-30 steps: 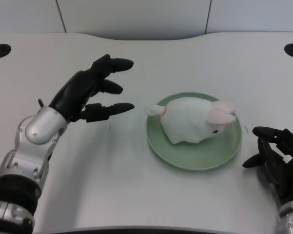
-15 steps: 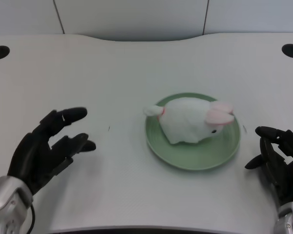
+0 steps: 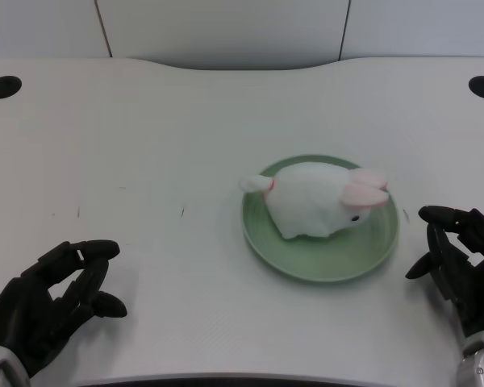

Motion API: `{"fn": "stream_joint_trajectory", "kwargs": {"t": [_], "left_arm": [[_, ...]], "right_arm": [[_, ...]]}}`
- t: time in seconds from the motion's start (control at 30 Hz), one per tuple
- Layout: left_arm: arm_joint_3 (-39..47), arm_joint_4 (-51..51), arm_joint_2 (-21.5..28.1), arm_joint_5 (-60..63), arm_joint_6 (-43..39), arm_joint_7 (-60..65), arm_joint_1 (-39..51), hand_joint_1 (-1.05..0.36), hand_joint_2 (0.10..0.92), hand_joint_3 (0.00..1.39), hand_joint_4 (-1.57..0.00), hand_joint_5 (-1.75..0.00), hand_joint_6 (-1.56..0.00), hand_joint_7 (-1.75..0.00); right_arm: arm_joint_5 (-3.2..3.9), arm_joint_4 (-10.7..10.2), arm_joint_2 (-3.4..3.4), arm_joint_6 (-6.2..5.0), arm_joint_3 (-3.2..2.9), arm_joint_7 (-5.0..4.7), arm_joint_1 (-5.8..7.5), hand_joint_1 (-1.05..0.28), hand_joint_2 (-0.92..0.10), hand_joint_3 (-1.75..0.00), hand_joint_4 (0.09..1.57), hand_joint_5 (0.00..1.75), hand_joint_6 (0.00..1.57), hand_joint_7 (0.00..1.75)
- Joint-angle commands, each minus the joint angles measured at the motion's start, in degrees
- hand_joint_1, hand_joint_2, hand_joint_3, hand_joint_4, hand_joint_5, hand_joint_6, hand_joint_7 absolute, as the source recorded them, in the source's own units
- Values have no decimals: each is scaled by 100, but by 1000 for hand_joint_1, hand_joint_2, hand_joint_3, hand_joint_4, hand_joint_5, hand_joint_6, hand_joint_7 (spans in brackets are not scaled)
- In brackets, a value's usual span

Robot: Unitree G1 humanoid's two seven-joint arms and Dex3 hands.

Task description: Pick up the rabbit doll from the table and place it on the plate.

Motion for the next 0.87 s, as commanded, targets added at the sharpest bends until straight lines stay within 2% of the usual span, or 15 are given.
{"fn": "stream_joint_trajectory", "kwargs": {"t": [0.03, 0.07, 0.17, 0.23, 0.27, 0.33, 0.4, 0.47, 0.57, 0.67, 0.7, 0.73, 0.77, 0.8, 0.87], "left_arm": [[86, 76, -29, -45, 119, 113, 8, -494, 921, 471, -597, -1726, -494, -1136], [92, 118, -20, -34, 97, 95, -3, -492, 921, 474, -590, -1736, -485, -1141], [97, 244, -23, 5, 10, 59, -24, -495, 921, 503, -643, -1745, -503, -1207], [120, 397, -67, -7, -77, 43, -80, -490, 921, 487, -673, -1746, -556, -1302], [122, 467, -71, -2, -121, 23, -116, -485, 921, 486, -689, -1746, -568, -1344], [108, 510, -67, 39, -174, 29, -155, -478, 921, 511, -699, -1746, -500, -1497], [95, 601, -71, 67, -290, -11, -194, -486, 921, 511, -707, -1746, -470, -1559], [58, 676, -64, 126, -408, -19, -215, -496, 921, 507, -712, -1746, -465, -1596], [47, 717, -109, 157, -463, 38, -233, -497, 921, 503, -713, -1746, -470, -1611], [33, 781, -132, 236, -577, 65, -234, -506, 921, 487, -717, -1746, -489, -1624], [45, 807, -144, 224, -613, 40, -230, -500, 921, 488, -715, -1746, -490, -1623], [57, 838, -156, 208, -652, 13, -228, -497, 921, 491, -717, -1746, -492, -1619], [46, 859, -145, 236, -684, 13, -219, -497, 921, 494, -720, -1746, -495, -1613], [44, 870, -144, 254, -696, 36, -212, -508, 921, 494, -719, -1746, -502, -1611], [41, 894, -135, 270, -720, 35, -203, -505, 921, 498, -717, -1746, -514, -1601]], "right_arm": [[16, 40, -118, 27, -34, -40, -25, -382, -921, -358, 920, 1488, 834, 952], [0, 45, -127, 64, -29, -62, -33, -380, -921, -357, 920, 1484, 834, 950], [-108, 54, -159, 94, 16, -212, -41, -394, -921, -352, 933, 1477, 834, 947], [-132, 47, -162, 134, 36, -292, -44, -400, -921, -346, 934, 1461, 831, 942], [-100, 54, -159, 144, 20, -273, -54, -401, -921, -342, 945, 1436, 835, 935], [-118, 77, -194, 163, 32, -295, -65, -389, -921, -343, 952, 1403, 834, 926], [-90, 101, -224, 152, 12, -236, -80, -385, -921, -349, 950, 1386, 831, 921], [-143, 121, -273, 177, 39, -303, -99, -400, -921, -353, 946, 1380, 830, 924], [15, 165, -310, 197, -66, -85, -146, -401, -921, -354, 936, 1375, 826, 929], [-21, 231, -371, 238, -70, -76, -144, -444, -921, -349, 933, 1413, 829, 918], [12, 243, -374, 263, -95, -11, -140, -446, -921, -347, 936, 1426, 825, 912], [77, 248, -365, 278, -138, 98, -140, -437, -921, -340, 935, 1441, 822, 906], [99, 259, -366, 278, -157, 166, -135, -428, -921, -336, 934, 1449, 822, 902], [85, 271, -371, 266, -158, 174, -130, -427, -921, -337, 932, 1453, 820, 896], [-25, 295, -392, 229, -113, 48, -116, -441, -921, -345, 933, 1456, 828, 878]]}}
